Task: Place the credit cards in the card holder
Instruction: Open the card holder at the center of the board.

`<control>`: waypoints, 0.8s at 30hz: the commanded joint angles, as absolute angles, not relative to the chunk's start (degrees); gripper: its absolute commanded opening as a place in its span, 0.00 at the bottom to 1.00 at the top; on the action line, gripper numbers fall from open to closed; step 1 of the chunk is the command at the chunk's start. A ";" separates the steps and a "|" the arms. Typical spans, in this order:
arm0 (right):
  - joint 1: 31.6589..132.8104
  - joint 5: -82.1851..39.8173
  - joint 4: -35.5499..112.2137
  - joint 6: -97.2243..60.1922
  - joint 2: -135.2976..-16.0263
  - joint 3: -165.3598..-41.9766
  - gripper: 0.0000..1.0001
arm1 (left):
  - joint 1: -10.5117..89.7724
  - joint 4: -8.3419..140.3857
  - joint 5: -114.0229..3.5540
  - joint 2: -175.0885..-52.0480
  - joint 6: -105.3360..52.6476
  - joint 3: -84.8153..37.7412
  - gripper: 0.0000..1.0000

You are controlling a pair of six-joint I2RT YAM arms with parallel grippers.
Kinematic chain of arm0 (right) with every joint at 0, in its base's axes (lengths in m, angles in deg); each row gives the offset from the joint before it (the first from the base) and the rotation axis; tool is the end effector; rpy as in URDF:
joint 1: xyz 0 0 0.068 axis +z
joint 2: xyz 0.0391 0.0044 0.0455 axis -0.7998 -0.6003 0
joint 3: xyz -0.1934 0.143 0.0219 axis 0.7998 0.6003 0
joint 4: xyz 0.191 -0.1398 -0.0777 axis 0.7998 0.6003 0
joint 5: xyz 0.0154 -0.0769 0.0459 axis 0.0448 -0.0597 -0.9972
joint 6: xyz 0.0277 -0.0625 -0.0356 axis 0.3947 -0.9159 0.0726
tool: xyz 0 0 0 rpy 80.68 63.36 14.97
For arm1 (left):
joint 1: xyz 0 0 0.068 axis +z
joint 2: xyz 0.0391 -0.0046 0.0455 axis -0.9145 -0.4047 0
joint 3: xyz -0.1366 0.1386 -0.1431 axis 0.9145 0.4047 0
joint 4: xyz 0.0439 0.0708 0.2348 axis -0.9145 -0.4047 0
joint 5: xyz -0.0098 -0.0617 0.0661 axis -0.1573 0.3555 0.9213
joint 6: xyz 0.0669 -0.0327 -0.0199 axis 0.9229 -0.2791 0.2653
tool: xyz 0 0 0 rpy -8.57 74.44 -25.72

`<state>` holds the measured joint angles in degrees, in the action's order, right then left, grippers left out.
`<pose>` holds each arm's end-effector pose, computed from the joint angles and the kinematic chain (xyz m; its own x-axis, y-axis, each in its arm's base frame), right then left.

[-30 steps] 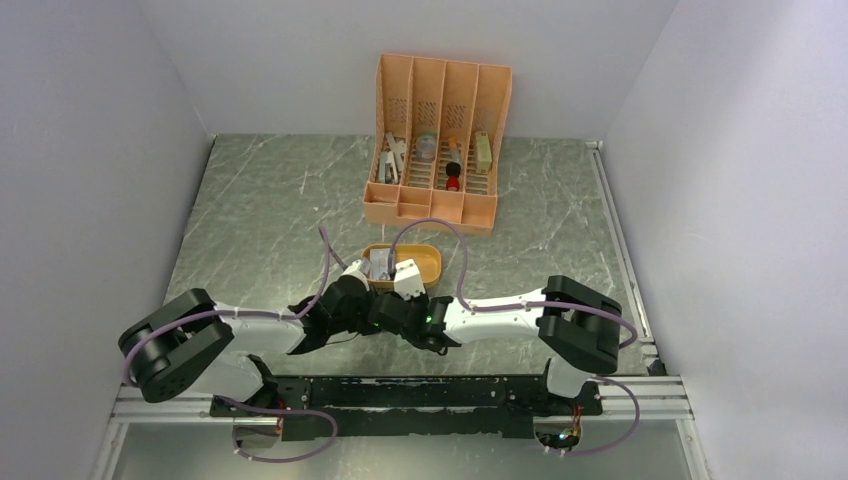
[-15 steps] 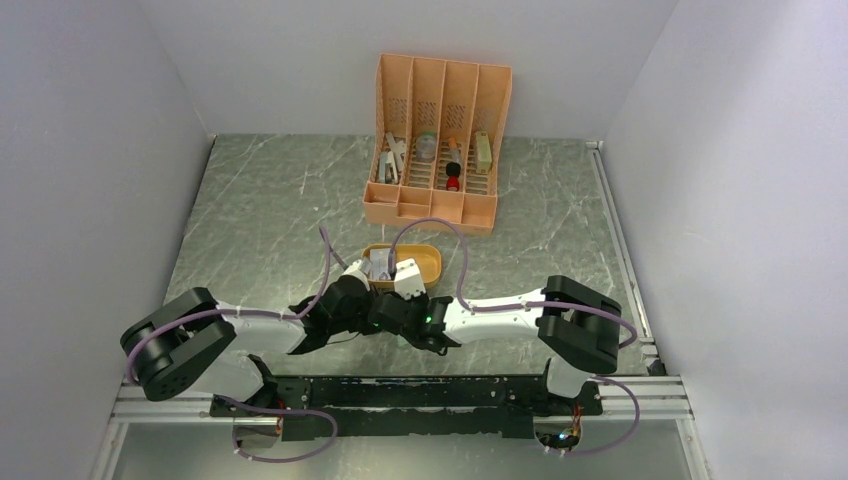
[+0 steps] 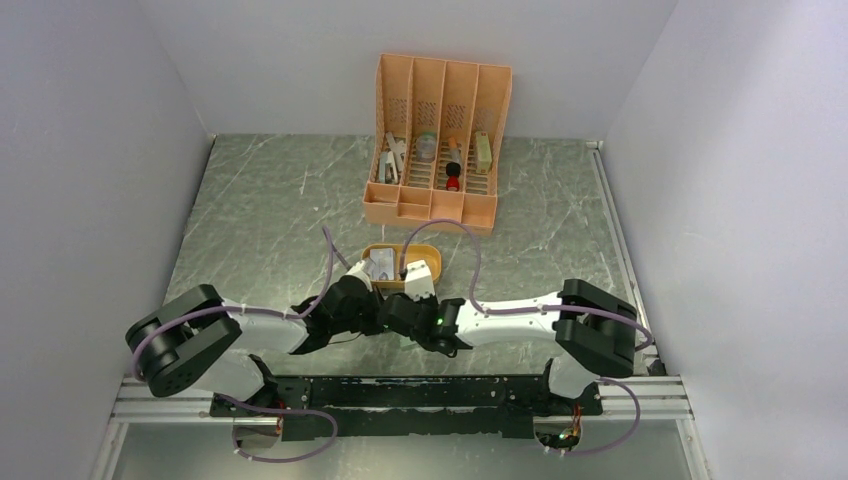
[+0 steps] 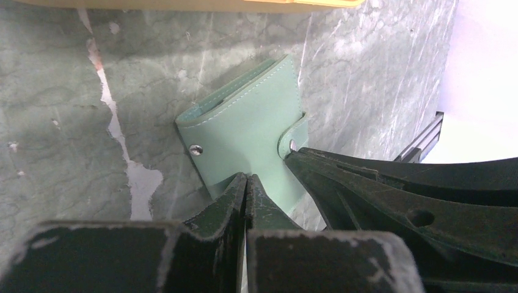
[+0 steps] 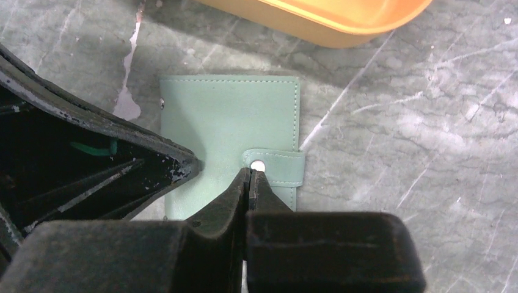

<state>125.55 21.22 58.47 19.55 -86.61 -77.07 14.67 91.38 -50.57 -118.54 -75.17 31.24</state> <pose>0.1247 0.2702 0.1160 -0.6907 -0.2611 -0.6744 -0.3102 0.9494 -0.0499 0.1547 -0.2010 0.0815 -0.8853 -0.2815 -0.3702 0.0865 0.6825 -0.7258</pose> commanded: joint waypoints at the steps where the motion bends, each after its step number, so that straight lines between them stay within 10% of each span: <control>1: 124.79 22.96 62.64 21.73 -83.90 -74.87 0.00 | 14.76 88.60 -51.45 -120.60 -72.70 32.90 0.05; 24: 122.45 22.16 67.02 29.57 -75.20 -69.87 0.00 | 14.71 89.49 -52.37 -125.96 -70.49 32.63 0.05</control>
<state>123.63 21.07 64.33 26.37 -78.02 -71.87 14.67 97.59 -53.45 -123.52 -74.05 30.90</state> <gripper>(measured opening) 0.008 0.056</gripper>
